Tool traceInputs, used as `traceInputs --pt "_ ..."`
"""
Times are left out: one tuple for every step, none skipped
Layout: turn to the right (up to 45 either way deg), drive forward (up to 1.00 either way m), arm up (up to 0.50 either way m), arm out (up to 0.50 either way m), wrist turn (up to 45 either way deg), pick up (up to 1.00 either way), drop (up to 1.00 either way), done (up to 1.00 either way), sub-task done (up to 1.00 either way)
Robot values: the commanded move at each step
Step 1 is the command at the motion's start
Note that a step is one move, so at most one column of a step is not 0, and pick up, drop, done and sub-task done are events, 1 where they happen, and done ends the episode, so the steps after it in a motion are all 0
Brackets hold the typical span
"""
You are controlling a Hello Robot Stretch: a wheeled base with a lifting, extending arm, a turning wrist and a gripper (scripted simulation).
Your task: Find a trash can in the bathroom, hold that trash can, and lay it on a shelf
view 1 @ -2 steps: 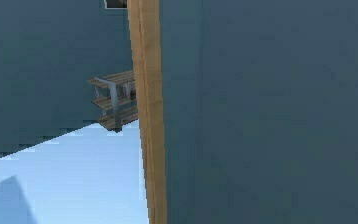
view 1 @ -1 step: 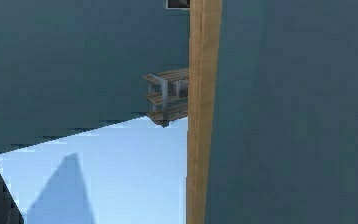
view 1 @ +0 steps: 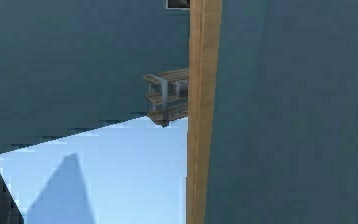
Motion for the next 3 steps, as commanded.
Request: traceInputs --pt "0.0 0.0 0.0 0.44 0.0 0.0 0.0 0.0 0.0" --pt "0.0 0.0 0.0 0.0 45.0 0.0 0.0 0.0 0.0" --pt "0.0 0.0 0.0 0.0 45.0 0.0 0.0 0.0 0.0"
